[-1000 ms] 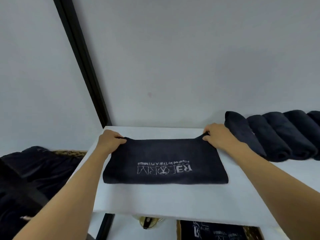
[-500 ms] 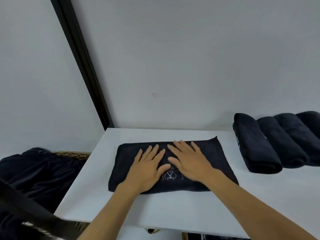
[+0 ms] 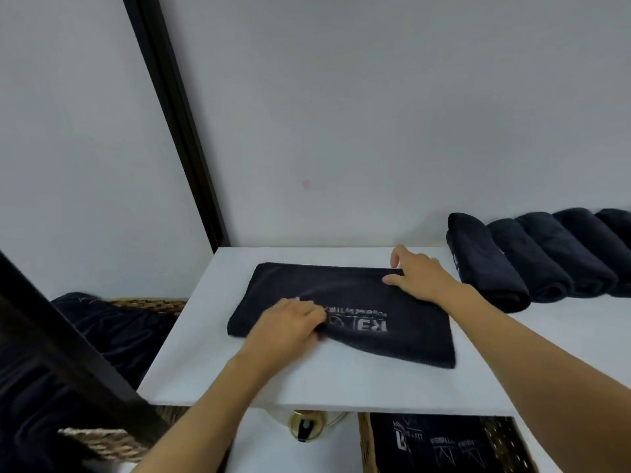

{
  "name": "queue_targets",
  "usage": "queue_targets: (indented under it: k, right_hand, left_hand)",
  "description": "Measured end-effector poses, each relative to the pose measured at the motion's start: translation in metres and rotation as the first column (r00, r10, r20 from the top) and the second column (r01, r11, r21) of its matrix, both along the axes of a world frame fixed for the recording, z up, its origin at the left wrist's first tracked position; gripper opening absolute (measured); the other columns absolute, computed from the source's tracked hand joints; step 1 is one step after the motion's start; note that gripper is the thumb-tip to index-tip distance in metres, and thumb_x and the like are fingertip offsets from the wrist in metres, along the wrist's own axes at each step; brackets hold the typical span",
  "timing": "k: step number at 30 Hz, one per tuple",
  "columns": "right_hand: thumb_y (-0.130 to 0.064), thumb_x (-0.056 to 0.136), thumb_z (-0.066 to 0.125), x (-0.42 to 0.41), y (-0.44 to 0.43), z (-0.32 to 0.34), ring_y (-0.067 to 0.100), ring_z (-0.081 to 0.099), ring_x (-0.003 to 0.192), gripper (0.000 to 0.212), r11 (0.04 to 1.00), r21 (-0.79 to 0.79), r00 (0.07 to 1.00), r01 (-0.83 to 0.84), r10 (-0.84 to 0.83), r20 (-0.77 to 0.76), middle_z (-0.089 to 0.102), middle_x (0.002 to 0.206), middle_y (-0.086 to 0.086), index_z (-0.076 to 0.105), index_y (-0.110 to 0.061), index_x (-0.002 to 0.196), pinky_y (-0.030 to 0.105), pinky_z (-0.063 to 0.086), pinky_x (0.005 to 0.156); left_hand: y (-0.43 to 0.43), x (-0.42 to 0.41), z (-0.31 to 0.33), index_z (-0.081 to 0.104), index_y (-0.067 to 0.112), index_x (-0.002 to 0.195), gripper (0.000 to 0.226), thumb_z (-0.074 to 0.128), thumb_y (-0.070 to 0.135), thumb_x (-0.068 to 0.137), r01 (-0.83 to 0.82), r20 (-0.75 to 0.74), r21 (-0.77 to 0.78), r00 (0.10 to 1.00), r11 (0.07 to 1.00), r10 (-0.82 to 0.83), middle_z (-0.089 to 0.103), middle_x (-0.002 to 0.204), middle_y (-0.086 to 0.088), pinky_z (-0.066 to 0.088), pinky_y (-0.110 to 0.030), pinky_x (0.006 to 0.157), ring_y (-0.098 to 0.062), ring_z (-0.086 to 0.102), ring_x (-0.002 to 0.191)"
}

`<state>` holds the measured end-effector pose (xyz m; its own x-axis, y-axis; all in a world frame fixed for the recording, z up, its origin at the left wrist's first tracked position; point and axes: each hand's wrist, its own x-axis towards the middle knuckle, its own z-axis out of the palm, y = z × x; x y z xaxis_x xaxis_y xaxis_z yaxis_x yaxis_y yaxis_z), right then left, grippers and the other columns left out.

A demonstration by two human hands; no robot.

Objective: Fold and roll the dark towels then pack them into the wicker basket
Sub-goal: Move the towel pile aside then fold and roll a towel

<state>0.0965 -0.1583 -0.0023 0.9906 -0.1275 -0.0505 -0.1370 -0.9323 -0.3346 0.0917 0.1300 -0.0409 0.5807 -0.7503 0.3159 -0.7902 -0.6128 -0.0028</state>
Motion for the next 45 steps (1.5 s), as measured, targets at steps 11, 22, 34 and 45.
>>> queue_targets:
  k: [11,22,34,45]
  right_hand:
    - [-0.026,0.090,0.066,-0.110,0.056,-0.011,0.015,0.057,0.061,0.049,0.831,0.506,0.965,0.231,-0.130,-0.226,0.058,0.087,0.001,0.043,-0.019,0.132,0.026,0.046,0.058]
    - [-0.064,0.085,0.053,-0.152,0.084,-0.006,0.007,0.054,0.105,0.048,0.959,0.034,0.924,-0.282,0.261,0.280,0.056,0.116,-0.012,0.060,-0.033,0.122,0.033,0.041,0.094]
    - [-0.025,0.094,0.063,-0.141,0.081,-0.017,-0.002,0.060,0.094,0.018,0.889,0.349,0.951,-0.296,0.241,0.191,0.068,0.103,-0.017,0.067,-0.031,0.111,0.014,0.041,0.083]
    - [-0.017,0.077,0.077,-0.131,0.076,-0.032,0.021,0.050,0.110,0.020,0.832,-0.406,0.704,-0.379,0.544,0.457,0.058,0.123,0.002,0.074,-0.025,0.095,0.035,0.041,0.080]
  left_hand:
    - [0.024,-0.074,0.008,0.059,0.033,0.128,0.070,0.053,0.076,0.073,0.027,-0.386,-0.082,0.921,0.996,-0.057,0.045,0.135,0.021,0.022,-0.021,0.115,-0.001,0.038,0.128]
    - [0.052,-0.098,-0.009,0.067,0.014,0.100,0.027,0.074,0.007,0.074,0.055,-0.046,-0.265,0.997,0.963,-0.069,0.071,0.097,-0.003,0.058,-0.025,0.068,-0.017,0.069,0.082]
    - [0.056,-0.072,0.024,0.070,0.026,0.111,0.022,0.058,0.015,0.096,-0.336,-0.688,-0.357,0.726,0.872,-0.001,0.070,0.110,0.013,0.048,-0.024,0.093,-0.003,0.062,0.104]
    - [0.055,-0.071,0.007,0.070,0.026,0.099,0.015,0.058,0.029,0.092,-0.184,-0.326,-0.273,0.941,0.944,0.089,0.051,0.107,0.013,0.042,-0.016,0.075,0.001,0.052,0.083]
